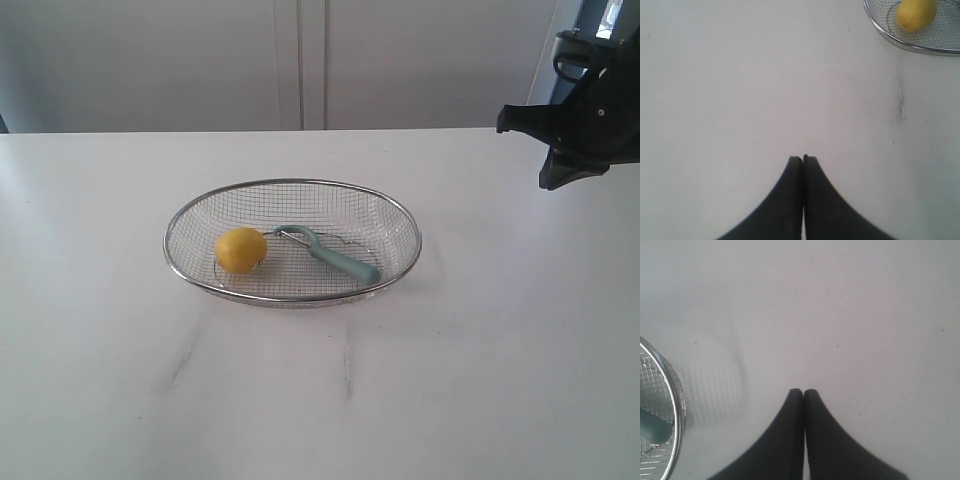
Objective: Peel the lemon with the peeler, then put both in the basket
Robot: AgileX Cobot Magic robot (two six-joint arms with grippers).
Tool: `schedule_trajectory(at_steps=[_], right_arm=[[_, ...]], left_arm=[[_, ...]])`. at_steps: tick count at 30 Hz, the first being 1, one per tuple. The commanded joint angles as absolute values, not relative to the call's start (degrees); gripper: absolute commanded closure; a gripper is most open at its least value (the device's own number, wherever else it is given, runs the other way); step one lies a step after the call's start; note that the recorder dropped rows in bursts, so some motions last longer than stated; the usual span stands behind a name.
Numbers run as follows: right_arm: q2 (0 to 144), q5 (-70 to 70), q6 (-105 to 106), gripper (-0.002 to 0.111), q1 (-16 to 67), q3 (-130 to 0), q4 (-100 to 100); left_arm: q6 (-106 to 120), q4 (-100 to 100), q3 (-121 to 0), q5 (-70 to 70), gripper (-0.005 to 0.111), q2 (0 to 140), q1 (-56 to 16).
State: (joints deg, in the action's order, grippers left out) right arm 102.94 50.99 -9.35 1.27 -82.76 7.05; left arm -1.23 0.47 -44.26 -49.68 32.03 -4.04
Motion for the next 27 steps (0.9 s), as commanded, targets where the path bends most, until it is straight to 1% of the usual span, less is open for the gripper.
schedule_trajectory(at_steps=[1, 7, 11, 21, 27], right_arm=[[102.30, 50.45, -8.94, 0.108, 0.97, -82.56, 6.73], [102.30, 50.45, -8.94, 0.108, 0.97, -82.56, 6.84], [102.30, 50.45, -8.94, 0.108, 0.97, -82.56, 6.84], [102.30, 50.45, -8.94, 0.108, 0.97, -82.56, 6.84], [102.30, 50.45, -8.94, 0.108, 0.97, -82.56, 6.84]], left_arm=[[-1.09, 0.66, -40.58, -49.12, 0.107, 27.84, -2.30], [-1.09, 0.97, -35.92, -47.13, 0.107, 23.22, 0.58], [-1.09, 0.97, -32.34, -41.61, 0.107, 20.13, 2.13], [-1.09, 1.36, -20.70, -28.42, 0.107, 12.74, 2.16], [-1.09, 1.36, -14.64, -25.53, 0.107, 6.88, 2.16]])
